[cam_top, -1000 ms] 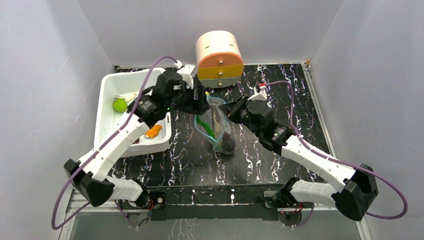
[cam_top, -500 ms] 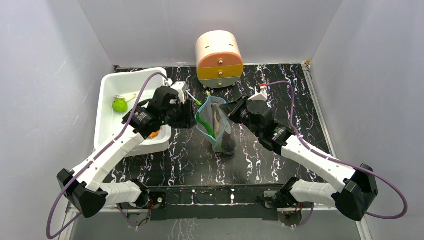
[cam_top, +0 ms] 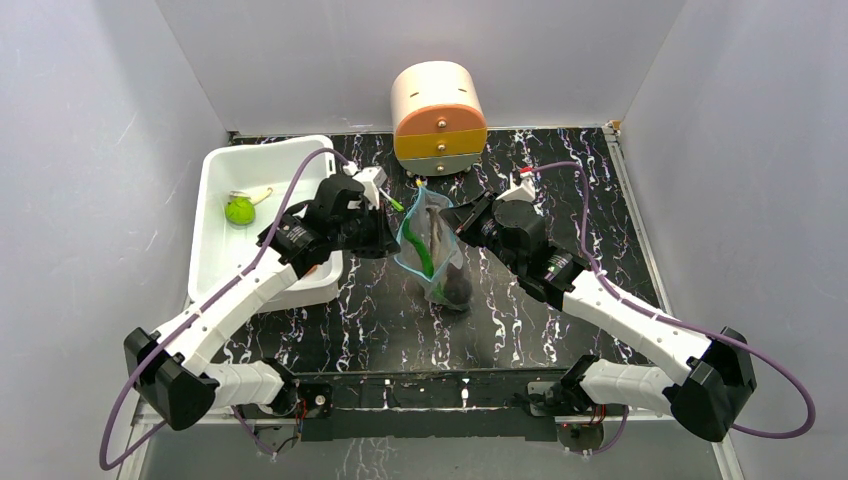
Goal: Place the food in the zip-top bag and seal the zipper
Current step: Adjust the zipper food storage bag at the center of the board.
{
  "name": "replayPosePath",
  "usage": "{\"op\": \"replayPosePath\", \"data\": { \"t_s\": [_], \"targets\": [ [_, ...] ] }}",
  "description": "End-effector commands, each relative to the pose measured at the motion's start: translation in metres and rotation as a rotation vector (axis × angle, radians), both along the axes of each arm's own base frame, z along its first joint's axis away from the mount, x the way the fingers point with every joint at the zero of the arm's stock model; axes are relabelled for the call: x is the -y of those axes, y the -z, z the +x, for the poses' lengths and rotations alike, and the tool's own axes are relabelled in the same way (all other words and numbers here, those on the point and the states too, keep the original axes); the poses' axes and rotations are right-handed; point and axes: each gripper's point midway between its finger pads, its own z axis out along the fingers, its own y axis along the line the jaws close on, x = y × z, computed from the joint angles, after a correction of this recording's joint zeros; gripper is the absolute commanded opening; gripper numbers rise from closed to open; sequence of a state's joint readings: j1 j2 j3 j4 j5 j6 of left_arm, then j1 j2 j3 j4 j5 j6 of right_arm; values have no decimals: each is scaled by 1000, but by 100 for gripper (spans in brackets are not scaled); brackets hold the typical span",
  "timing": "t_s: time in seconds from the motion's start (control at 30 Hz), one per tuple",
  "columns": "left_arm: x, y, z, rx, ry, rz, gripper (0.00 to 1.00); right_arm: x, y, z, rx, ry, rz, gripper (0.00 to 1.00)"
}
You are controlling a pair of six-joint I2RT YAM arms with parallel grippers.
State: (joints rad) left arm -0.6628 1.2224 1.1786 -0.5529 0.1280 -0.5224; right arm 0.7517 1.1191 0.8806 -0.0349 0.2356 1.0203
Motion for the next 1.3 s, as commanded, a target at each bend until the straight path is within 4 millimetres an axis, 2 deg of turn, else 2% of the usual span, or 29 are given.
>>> {"op": "replayPosePath", "data": {
  "t_s": [0.0, 0.13, 0.23, 0.43, 0.6, 0.9, 1.03, 1.13, 1.23, 1.27],
  "targets": [
    [21, -45, 3, 73, 79, -116, 0, 0, -36, -1, 84, -11, 41, 0],
    [48, -95, -9, 112, 197, -310, 0, 3, -24, -3, 53, -8, -3, 0],
    [56, -103, -16, 107, 239, -374, 0, 10, -24, -1, 46, 21, -25, 0],
    [47, -80, -13, 107, 205, -310, 0, 25, -47, 0, 97, 75, -50, 0],
    [37, -52, -5, 85, 161, -206, 0, 18, -32, -3, 92, 38, -37, 0],
    [41, -38, 2, 56, 155, -181, 0, 23, -20, 1, 99, 63, -75, 0],
    [39, -40, 9, 82, 138, -156, 12, 24, -14, 1, 100, 62, -99, 0],
    [31, -39, 18, 112, 96, -113, 39, 27, -14, 1, 111, 70, -99, 0],
    [8, -44, 34, 164, 5, 12, 57, 27, -13, 1, 126, 62, -119, 0],
    [-6, -46, 44, 186, -62, 81, 64, 27, -15, 1, 130, 62, -115, 0]
  ]
}}
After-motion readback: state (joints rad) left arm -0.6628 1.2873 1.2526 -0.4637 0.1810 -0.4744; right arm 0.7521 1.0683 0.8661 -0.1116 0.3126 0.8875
